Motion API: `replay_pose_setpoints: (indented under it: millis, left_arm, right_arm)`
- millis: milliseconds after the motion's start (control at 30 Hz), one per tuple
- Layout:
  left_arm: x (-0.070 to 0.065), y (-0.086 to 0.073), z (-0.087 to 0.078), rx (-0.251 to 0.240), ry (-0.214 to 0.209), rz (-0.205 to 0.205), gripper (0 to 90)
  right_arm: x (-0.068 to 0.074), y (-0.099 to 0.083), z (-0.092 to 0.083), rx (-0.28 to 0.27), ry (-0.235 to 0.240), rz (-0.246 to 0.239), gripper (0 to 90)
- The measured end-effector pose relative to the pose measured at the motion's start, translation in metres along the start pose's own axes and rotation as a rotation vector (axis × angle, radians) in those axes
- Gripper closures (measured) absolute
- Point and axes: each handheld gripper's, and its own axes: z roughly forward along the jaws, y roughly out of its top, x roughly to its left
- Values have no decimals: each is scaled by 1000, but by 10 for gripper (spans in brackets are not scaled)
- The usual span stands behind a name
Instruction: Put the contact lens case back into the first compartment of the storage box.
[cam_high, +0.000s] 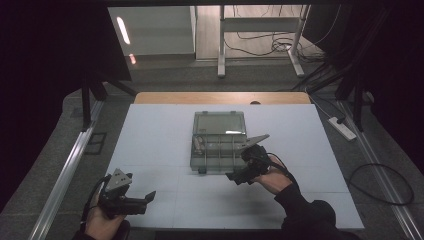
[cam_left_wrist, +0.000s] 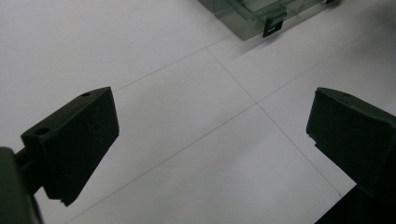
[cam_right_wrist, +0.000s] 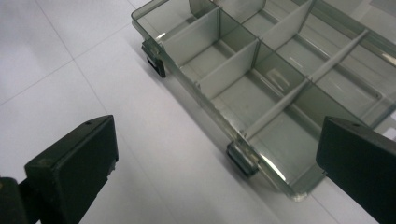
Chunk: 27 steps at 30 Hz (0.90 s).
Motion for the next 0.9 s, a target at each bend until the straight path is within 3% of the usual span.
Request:
replay_pose_setpoints:
  millis: [900]
  left_arm:
    - [0, 0, 0, -1, -2, -3, 25]
  right_arm:
    - [-9, -40, -34, -20, -24, 36, 0]
